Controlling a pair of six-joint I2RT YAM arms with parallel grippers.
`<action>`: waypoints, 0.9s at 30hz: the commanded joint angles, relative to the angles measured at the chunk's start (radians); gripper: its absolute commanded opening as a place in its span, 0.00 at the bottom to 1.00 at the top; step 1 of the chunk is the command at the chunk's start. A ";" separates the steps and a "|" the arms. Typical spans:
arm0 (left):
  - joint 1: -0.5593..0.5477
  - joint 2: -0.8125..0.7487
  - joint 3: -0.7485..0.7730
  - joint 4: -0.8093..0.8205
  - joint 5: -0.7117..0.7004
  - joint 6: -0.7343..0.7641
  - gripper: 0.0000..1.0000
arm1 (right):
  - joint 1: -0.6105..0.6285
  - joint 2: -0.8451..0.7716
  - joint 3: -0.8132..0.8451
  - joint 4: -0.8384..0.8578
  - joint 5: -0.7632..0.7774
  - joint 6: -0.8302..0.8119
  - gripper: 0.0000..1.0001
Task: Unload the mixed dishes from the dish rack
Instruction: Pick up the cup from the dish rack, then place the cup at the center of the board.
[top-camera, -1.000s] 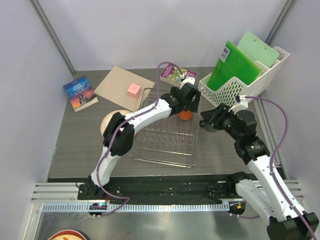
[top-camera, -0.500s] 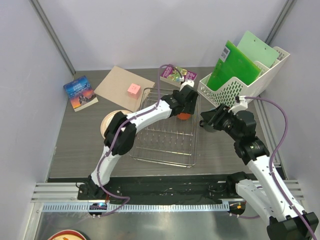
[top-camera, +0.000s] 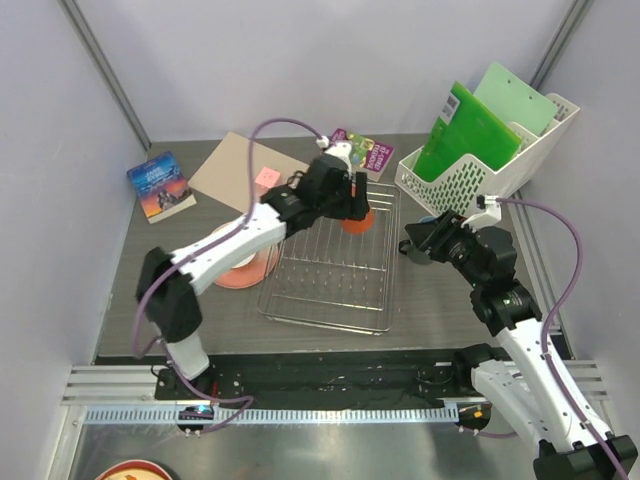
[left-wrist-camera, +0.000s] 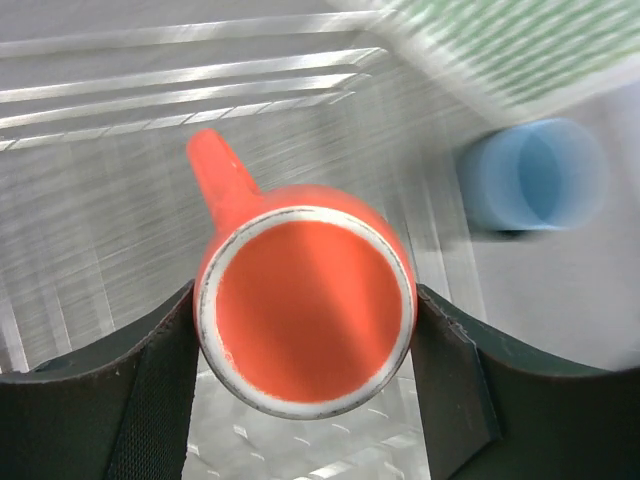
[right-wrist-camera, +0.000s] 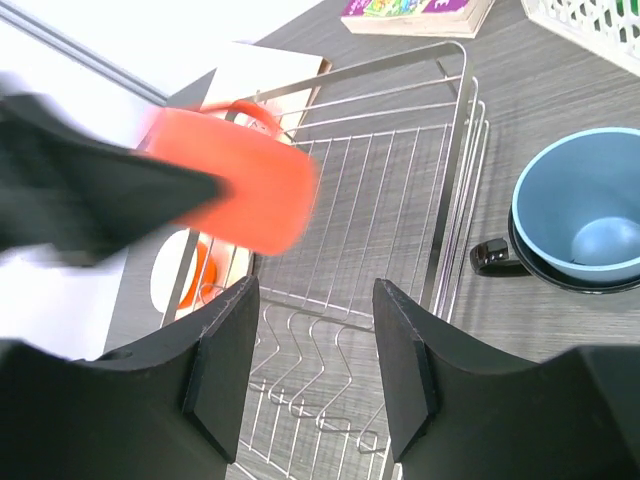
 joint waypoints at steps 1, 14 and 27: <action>0.086 -0.247 -0.096 0.287 0.349 -0.126 0.00 | 0.006 -0.021 0.000 0.054 0.029 0.021 0.55; 0.339 -0.127 -0.554 1.915 0.919 -1.275 0.01 | 0.006 -0.079 -0.129 0.465 -0.231 0.179 0.57; 0.274 -0.106 -0.535 2.012 0.948 -1.337 0.01 | 0.006 0.085 -0.151 0.767 -0.250 0.291 0.60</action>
